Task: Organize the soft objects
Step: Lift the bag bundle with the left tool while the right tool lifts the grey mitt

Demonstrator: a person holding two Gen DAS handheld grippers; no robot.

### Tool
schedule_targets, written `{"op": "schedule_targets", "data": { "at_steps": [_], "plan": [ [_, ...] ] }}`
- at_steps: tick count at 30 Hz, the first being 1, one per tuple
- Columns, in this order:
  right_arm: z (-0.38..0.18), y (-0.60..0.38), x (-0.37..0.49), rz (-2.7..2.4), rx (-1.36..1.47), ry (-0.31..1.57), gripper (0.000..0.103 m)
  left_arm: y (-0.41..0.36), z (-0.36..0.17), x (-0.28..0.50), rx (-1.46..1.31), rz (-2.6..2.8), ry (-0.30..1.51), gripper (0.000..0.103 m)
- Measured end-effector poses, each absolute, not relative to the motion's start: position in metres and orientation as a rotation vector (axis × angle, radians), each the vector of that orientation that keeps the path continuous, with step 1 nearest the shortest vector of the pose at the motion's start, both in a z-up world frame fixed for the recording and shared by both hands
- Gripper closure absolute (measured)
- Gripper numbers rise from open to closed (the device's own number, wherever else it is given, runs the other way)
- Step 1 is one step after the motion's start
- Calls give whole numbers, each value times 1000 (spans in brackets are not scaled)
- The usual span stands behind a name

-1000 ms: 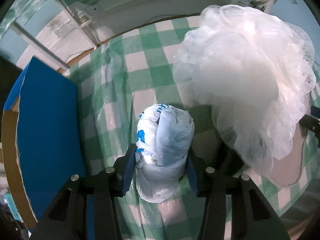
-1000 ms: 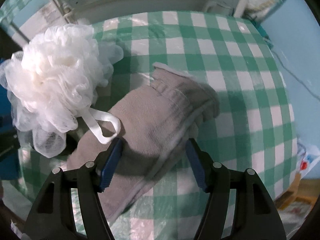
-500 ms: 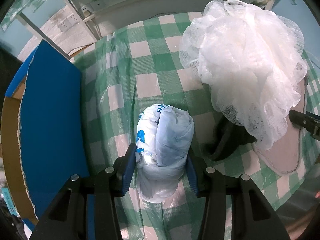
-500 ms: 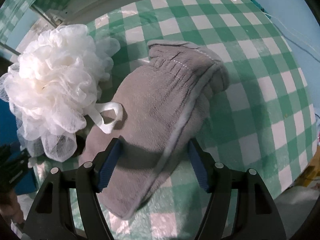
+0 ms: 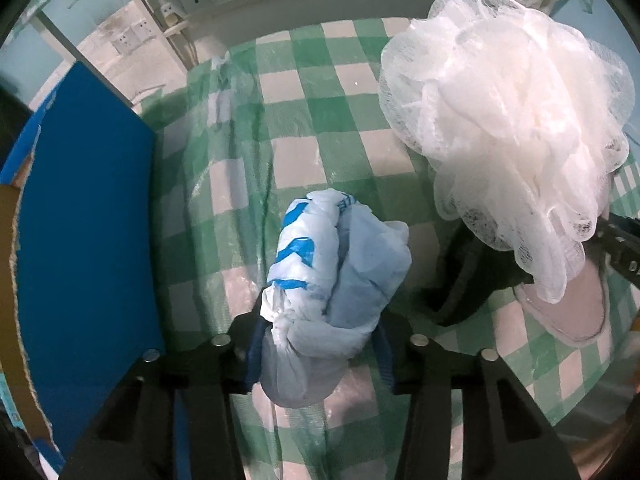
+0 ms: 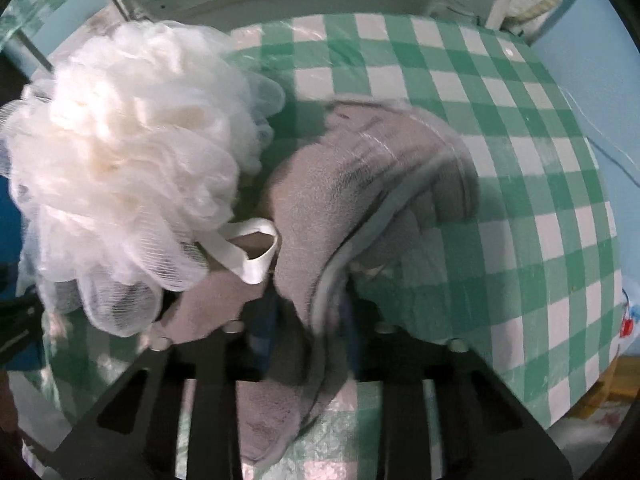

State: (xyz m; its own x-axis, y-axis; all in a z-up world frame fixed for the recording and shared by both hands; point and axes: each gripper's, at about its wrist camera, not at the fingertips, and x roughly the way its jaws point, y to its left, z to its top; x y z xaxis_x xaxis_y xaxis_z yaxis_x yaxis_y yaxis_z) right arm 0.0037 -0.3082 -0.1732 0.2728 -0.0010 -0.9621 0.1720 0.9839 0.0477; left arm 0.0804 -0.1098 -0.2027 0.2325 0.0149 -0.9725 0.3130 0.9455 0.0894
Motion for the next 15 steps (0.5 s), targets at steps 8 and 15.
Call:
{"op": "schedule_targets", "data": {
  "at_steps": [8,15],
  "plan": [
    [-141,-304,-2,-162,80,1252,86,-108,-187,75,314,-188,1272,62],
    [-100,-306,-12,-190,50,1178,86,-109,-161,64,294,-200,1221,62]
  ]
}}
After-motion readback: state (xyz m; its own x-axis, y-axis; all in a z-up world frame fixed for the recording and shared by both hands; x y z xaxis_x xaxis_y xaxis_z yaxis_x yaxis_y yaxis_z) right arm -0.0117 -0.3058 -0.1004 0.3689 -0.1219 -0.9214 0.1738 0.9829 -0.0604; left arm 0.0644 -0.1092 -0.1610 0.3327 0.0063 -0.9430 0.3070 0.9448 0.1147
